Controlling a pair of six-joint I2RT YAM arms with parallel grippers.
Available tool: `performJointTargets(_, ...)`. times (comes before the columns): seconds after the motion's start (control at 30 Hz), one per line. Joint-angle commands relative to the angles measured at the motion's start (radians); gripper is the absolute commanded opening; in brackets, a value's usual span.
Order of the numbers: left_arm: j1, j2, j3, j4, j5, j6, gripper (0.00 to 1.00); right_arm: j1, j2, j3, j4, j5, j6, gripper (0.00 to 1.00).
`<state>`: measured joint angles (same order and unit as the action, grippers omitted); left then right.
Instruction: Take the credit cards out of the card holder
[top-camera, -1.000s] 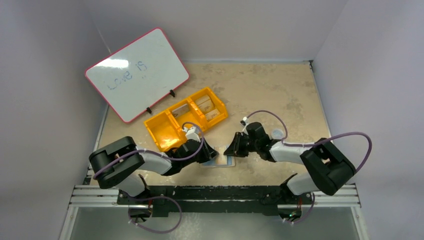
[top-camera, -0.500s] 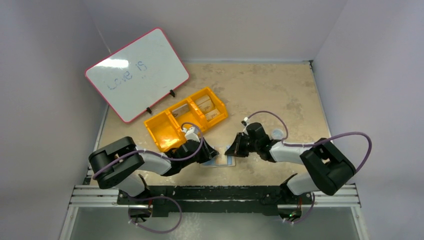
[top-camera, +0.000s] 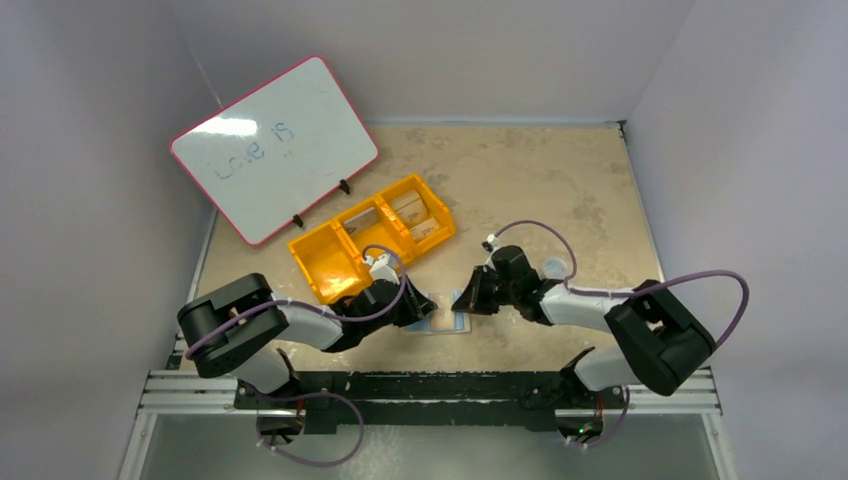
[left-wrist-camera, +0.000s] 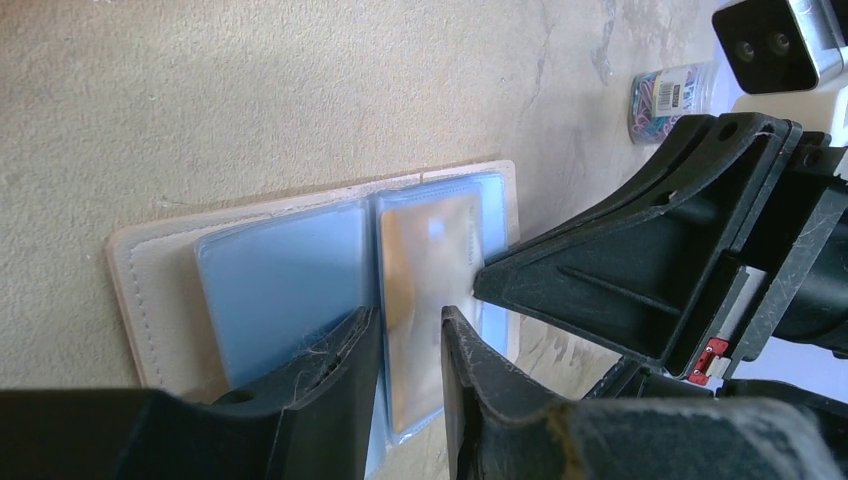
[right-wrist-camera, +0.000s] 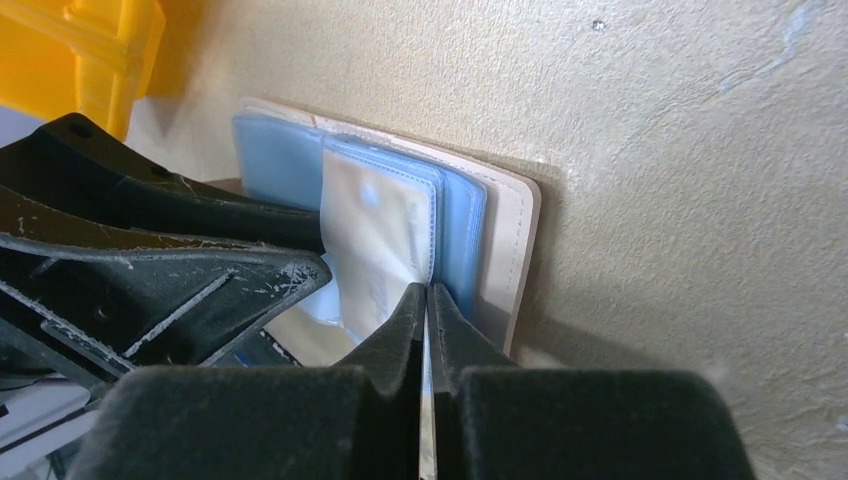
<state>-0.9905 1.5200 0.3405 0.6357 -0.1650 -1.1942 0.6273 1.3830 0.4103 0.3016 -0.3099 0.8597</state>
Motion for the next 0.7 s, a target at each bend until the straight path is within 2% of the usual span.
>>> performJointTargets(0.0, -0.006, 0.008, -0.003, -0.075, -0.019, 0.011, 0.29, -0.003, 0.039, 0.018, -0.083, 0.081, -0.038, 0.0)
performJointTargets(0.1, -0.006, -0.002, -0.005, -0.087, -0.026, 0.011, 0.29, -0.003, 0.023, 0.032, -0.173, 0.196, -0.035, 0.0)
performJointTargets(0.2, -0.006, 0.009, 0.0, -0.083, -0.024, 0.014, 0.3, -0.002, 0.036, 0.034, -0.192, 0.22, -0.052, 0.0)
performJointTargets(0.4, -0.006, 0.07, -0.011, -0.005, 0.0, -0.018, 0.3, -0.003, 0.132, -0.003, -0.105, 0.099, -0.034, 0.0)
performJointTargets(0.67, -0.007, 0.12, -0.133, 0.234, -0.041, -0.145, 0.29, -0.004, 0.191, -0.031, -0.004, 0.01, -0.004, 0.0)
